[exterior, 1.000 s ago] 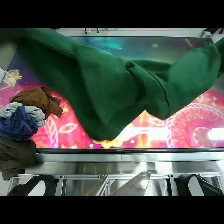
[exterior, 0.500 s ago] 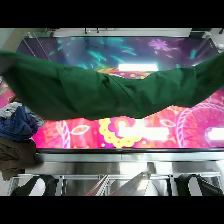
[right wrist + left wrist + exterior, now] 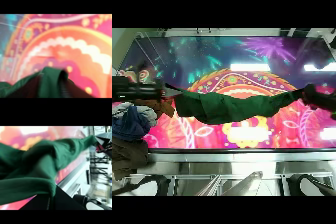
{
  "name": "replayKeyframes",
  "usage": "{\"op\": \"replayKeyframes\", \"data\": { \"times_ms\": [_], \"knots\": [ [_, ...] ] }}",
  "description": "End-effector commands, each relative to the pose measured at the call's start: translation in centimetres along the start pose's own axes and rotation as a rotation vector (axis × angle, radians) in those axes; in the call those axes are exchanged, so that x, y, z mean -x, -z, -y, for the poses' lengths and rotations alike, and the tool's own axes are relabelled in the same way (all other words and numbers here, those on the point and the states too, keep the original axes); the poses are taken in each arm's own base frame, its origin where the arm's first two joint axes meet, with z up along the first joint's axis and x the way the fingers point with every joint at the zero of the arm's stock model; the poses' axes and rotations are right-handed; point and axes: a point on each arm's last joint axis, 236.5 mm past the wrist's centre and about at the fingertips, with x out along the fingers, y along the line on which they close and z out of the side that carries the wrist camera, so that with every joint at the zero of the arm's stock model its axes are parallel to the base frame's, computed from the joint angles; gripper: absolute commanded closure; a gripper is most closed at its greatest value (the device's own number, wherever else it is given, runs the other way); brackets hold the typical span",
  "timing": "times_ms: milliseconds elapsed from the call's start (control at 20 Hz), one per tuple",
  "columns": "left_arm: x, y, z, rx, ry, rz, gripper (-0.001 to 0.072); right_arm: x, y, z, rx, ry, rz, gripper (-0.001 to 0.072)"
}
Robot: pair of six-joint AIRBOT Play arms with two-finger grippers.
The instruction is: Fold the shirts.
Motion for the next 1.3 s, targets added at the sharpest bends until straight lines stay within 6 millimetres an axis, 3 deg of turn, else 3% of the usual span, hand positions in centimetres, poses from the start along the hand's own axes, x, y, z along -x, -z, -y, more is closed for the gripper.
{"op": "replayKeyframes", "data": {
  "times_ms": [0,100,150,300,550,700,900,1000,1050,1100,1150,1200,1250],
  "knots": [
    [-5.4,1.0,-5.8,0.222,0.053,-0.196,0.0584,-4.5,2.3,5.3,-0.098,0.077,-0.124,0.0057],
    [-6.0,2.5,-6.1,0.324,0.122,-0.338,0.0087,-3.9,2.3,6.0,-0.112,0.066,-0.172,0.0071],
    [-5.8,2.9,-5.9,0.340,0.145,-0.379,-0.0007,-3.2,2.4,5.9,-0.127,0.046,-0.191,0.0071],
    [-5.4,1.9,-6.4,0.337,0.138,-0.351,-0.0008,-2.4,5.7,3.9,-0.118,-0.033,-0.326,0.0071],
    [-4.5,-0.5,-9.0,0.379,0.085,-0.219,-0.0007,-7.8,12.6,-1.5,0.058,-0.080,-0.430,0.0072],
    [-5.1,-1.0,-10.9,0.407,0.039,-0.159,-0.0007,-11.0,14.2,-3.3,0.081,-0.082,-0.387,0.0073],
    [-6.8,-3.4,-11.4,0.344,-0.032,-0.079,-0.0005,-13.8,15.4,-3.8,0.040,-0.095,-0.414,0.0088],
    [-7.5,-4.8,-10.8,0.297,-0.051,-0.053,-0.0004,-14.3,15.8,-5.5,0.026,-0.179,-0.435,0.0353],
    [-7.7,-5.3,-10.3,0.274,-0.054,-0.047,0.0047,-14.1,15.9,-6.5,0.017,-0.223,-0.440,0.0348],
    [-7.9,-5.8,-9.8,0.248,-0.058,-0.043,0.0228,-13.9,15.9,-7.2,0.013,-0.253,-0.442,0.0349],
    [-8.0,-6.3,-9.4,0.224,-0.065,-0.040,0.0552,-13.7,15.8,-7.6,0.017,-0.268,-0.441,0.0350],
    [-7.9,-6.7,-9.2,0.207,-0.072,-0.034,0.0694,-13.6,15.8,-7.8,0.021,-0.274,-0.441,0.0350],
    [-7.7,-6.9,-9.2,0.190,-0.083,-0.036,0.0694,-13.3,15.7,-8.1,0.021,-0.284,-0.443,0.0347]
  ]
}}
